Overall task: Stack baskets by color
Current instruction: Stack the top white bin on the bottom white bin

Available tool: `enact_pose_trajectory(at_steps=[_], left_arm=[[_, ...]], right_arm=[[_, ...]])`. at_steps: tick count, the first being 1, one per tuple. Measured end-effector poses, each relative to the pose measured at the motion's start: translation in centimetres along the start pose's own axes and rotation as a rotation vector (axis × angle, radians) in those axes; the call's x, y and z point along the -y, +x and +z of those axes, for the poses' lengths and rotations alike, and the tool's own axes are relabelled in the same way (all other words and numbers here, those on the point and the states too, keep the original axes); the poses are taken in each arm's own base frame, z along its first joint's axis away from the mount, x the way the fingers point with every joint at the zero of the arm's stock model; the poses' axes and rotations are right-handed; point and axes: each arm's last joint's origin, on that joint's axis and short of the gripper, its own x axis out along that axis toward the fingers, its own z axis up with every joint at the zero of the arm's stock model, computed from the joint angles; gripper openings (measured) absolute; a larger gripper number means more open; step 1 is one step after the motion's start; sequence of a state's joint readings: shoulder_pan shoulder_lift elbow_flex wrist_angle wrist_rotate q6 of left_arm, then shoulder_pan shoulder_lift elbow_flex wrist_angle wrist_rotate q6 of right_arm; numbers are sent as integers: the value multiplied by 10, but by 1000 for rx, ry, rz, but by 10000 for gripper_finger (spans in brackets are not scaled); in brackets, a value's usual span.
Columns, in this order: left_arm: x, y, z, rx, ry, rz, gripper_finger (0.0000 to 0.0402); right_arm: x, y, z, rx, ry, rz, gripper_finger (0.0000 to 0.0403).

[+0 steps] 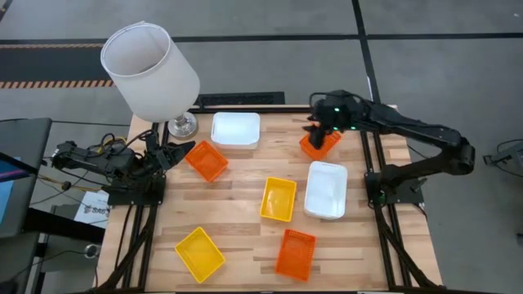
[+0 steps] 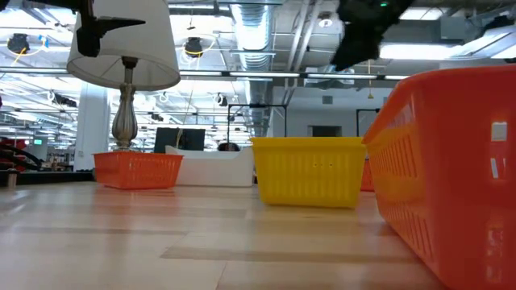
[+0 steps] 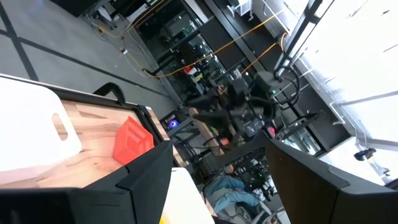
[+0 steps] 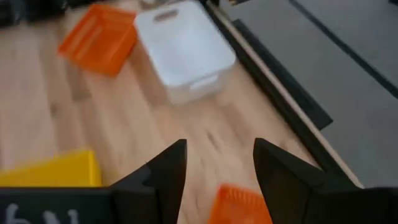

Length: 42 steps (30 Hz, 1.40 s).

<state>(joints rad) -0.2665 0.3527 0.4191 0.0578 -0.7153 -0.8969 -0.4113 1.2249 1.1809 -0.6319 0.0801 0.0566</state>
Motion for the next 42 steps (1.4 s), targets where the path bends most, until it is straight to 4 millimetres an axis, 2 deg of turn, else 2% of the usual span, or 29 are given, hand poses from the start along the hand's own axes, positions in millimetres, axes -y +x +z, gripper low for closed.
enact_pose_trajectory(at_steps=[10,17,22,32,42], left_arm=[[1,0,-1,-22,12,-18,247],[0,0,-1,-25,16,-14,247],[0,0,-1,-26,17,-14,247],[-1,0,-3,-54,28,-18,247],[-2,0,-3,-60,33,-14,247]], right_arm=[[-10,85,37,-64,121,-90,209],[-15,139,50,-109,220,-140,213],[-18,173,55,-128,297,-153,229],[-29,228,39,-233,338,-169,235],[-34,260,13,-352,402,-134,233]])
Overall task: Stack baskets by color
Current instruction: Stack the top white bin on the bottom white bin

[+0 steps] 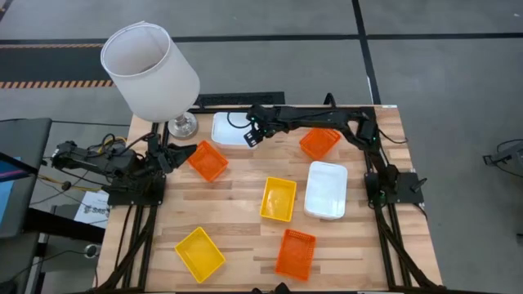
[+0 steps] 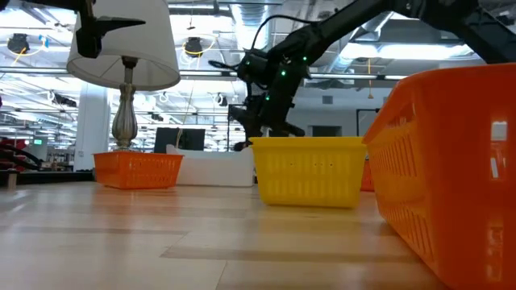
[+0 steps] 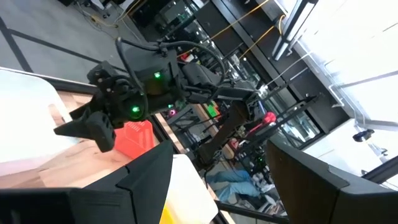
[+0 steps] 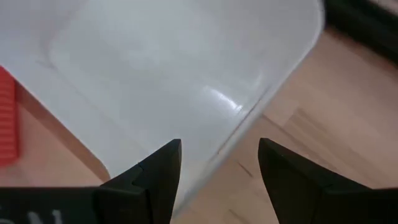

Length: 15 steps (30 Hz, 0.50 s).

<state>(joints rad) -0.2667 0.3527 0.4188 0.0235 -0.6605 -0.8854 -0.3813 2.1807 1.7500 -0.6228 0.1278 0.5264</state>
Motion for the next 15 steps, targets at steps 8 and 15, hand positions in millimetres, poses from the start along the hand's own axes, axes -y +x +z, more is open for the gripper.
enact_pose_trajectory(at_steps=[8,15], left_arm=[[-1,0,-1,-7,8,8,247],[-1,0,-1,-7,8,8,247]], right_arm=[[4,1,0,-21,40,-11,201],[14,1,1,-70,74,2,34]])
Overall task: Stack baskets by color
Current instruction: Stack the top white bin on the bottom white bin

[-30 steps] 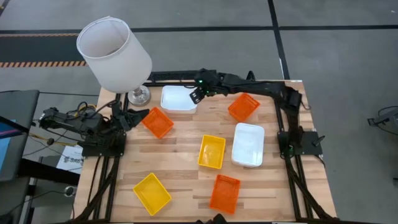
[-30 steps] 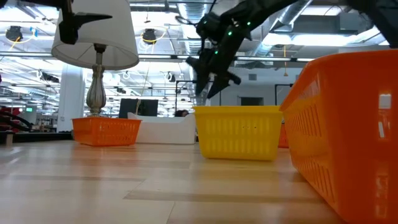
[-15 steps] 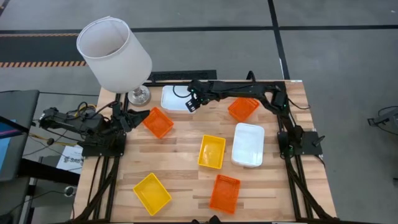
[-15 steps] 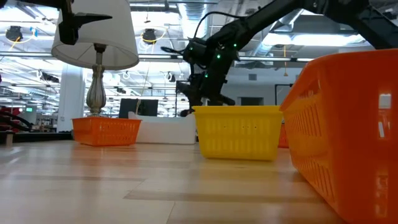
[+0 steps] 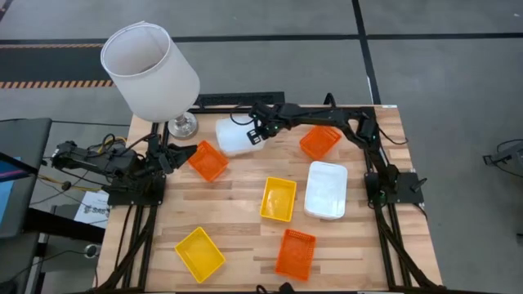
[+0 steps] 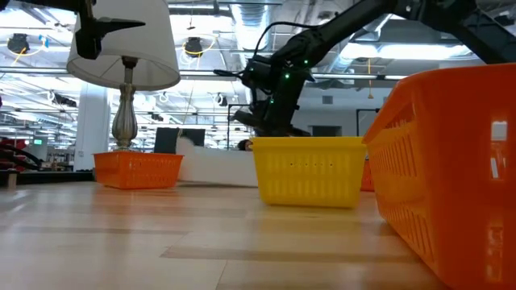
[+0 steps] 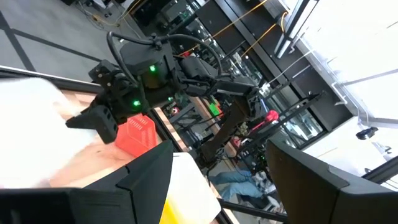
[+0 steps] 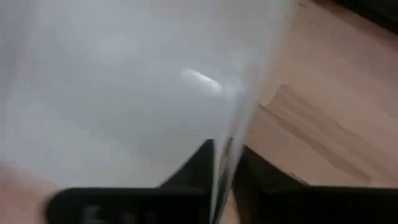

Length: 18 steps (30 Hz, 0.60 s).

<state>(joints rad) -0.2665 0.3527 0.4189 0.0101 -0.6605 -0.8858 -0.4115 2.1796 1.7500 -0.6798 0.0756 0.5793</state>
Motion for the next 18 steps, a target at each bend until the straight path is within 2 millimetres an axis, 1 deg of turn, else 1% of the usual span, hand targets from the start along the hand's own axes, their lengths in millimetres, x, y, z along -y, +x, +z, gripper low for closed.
enact_pose_trajectory(at_steps=[1,2,5,9,11,14,18], left_arm=[[0,0,0,0,0,0,247],[0,0,0,0,0,0,247],[0,0,0,0,0,0,247],[0,0,0,0,2,0,247],[0,0,0,0,2,0,247],[0,0,0,0,4,1,247],[0,0,0,-2,8,3,247]], right_arm=[[1,0,1,1,1,2,18],[1,-1,2,0,0,10,12],[4,-10,6,19,42,16,8],[16,-41,22,94,106,40,5],[23,-51,27,109,151,34,3],[29,-59,24,71,199,2,3],[23,-65,7,-8,246,-90,2]])
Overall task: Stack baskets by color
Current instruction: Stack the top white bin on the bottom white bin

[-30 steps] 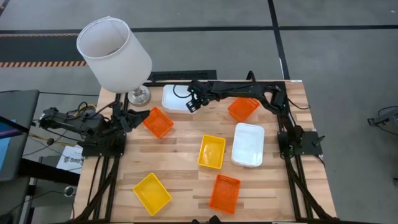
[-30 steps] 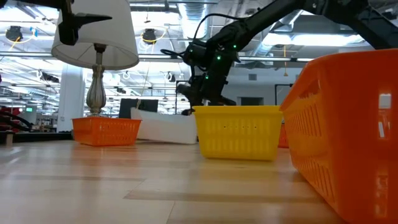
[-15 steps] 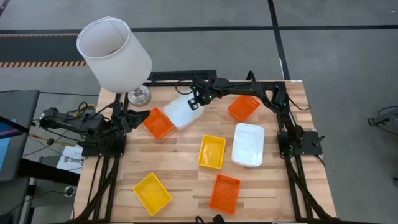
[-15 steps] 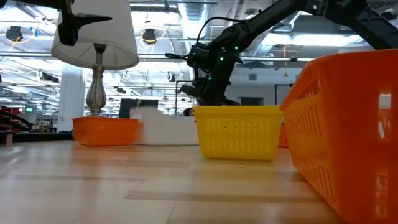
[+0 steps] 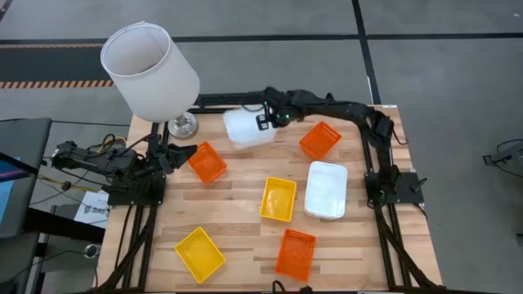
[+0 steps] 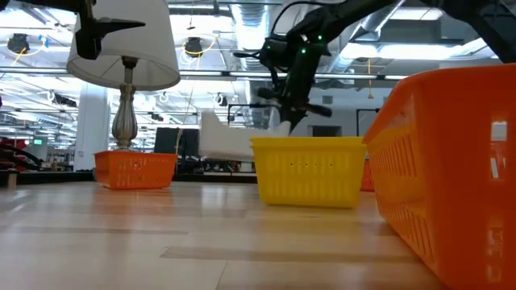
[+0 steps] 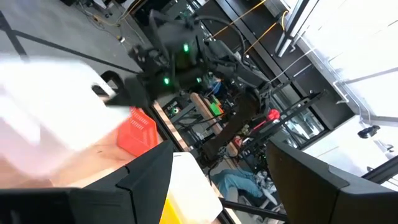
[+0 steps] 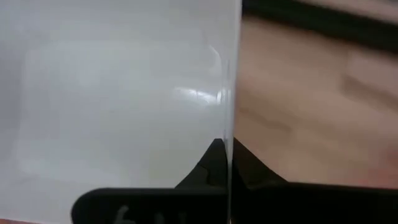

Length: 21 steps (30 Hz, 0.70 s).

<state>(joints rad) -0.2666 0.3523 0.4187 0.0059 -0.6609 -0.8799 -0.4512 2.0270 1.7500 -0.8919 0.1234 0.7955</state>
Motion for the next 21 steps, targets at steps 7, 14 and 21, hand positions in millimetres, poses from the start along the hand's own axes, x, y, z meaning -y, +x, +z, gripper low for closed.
enact_pose_trajectory(at_steps=[7,14,21], left_arm=[[0,0,0,0,1,0,247],[0,0,0,0,-4,0,247],[0,0,0,-1,-5,0,247]], right_arm=[[-11,-3,-39,-52,-66,-170,1],[-16,-12,-71,-132,-156,-298,27],[-19,-14,-79,-136,-253,-316,83]])
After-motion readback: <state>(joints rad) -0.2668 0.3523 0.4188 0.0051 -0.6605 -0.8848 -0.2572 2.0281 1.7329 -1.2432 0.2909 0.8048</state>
